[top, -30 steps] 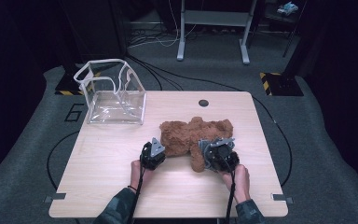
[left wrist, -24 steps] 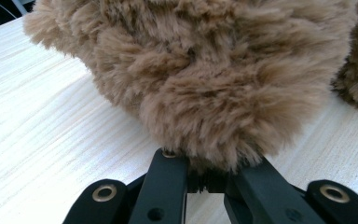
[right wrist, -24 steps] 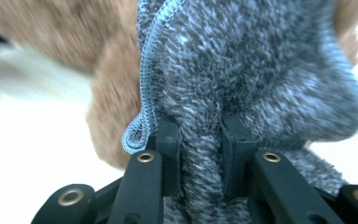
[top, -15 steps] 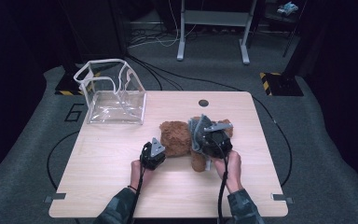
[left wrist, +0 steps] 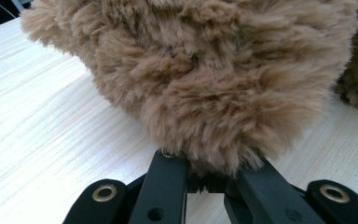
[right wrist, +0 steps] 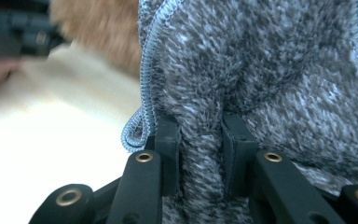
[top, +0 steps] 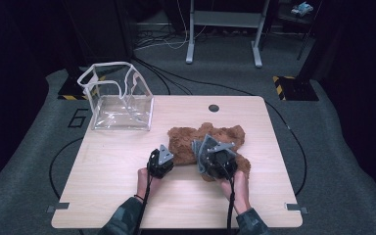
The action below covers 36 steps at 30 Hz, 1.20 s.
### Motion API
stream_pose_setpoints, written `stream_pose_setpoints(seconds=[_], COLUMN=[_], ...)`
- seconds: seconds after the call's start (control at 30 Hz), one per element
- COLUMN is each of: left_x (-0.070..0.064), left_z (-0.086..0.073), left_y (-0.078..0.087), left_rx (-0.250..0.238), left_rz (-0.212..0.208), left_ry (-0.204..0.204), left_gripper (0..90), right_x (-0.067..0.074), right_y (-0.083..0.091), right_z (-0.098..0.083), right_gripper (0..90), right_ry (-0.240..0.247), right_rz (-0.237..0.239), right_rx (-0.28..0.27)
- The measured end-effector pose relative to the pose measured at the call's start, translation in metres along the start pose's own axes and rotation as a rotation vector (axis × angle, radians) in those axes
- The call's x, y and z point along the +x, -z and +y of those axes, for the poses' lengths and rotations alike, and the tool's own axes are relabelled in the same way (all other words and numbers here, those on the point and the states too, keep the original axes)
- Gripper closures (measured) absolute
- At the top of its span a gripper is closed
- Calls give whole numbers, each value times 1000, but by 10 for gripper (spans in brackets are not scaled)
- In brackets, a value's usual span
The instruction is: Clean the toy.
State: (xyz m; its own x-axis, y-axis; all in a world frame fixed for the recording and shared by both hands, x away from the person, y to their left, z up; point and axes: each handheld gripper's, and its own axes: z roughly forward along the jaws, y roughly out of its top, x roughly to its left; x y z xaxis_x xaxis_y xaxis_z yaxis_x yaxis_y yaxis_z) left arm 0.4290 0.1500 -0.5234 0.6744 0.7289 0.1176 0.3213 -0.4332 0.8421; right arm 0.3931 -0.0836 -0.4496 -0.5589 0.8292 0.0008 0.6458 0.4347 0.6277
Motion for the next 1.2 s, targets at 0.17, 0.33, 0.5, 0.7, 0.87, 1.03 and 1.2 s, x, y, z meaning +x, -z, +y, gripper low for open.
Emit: stream_pose_setpoints(seconds=[0.17, 0.33, 0.5, 0.7, 0.87, 1.03, 1.2], left_x=[0, 0, 0, 0, 0, 0, 0], left_z=[0, 0, 0, 0, 0, 0, 0], left_y=[0, 0, 0, 0, 0, 0, 0], left_rx=[-1, -3, -2, -1, -4, -4, -3], left_rz=[0, 1, 3, -1, 0, -1, -1], left_ry=[0, 2, -1, 0, 3, 1, 1], left_gripper=[881, 881, 881, 881, 881, 881, 881], right_x=[9, 2, -7, -17, -14, -3, 7], right_y=[-3, 4, 28, 30, 8, -6, -6], right_z=[-21, -22, 1, 37, 41, 20, -9], right_gripper=[721, 719, 716, 714, 716, 720, 723], right_ry=[37, 32, 8, -24, -20, 6, 30], right_rz=[18, 36, 7, -38, -33, -17, -5], right_rx=[62, 53, -60, -127, -66, -9, 34])
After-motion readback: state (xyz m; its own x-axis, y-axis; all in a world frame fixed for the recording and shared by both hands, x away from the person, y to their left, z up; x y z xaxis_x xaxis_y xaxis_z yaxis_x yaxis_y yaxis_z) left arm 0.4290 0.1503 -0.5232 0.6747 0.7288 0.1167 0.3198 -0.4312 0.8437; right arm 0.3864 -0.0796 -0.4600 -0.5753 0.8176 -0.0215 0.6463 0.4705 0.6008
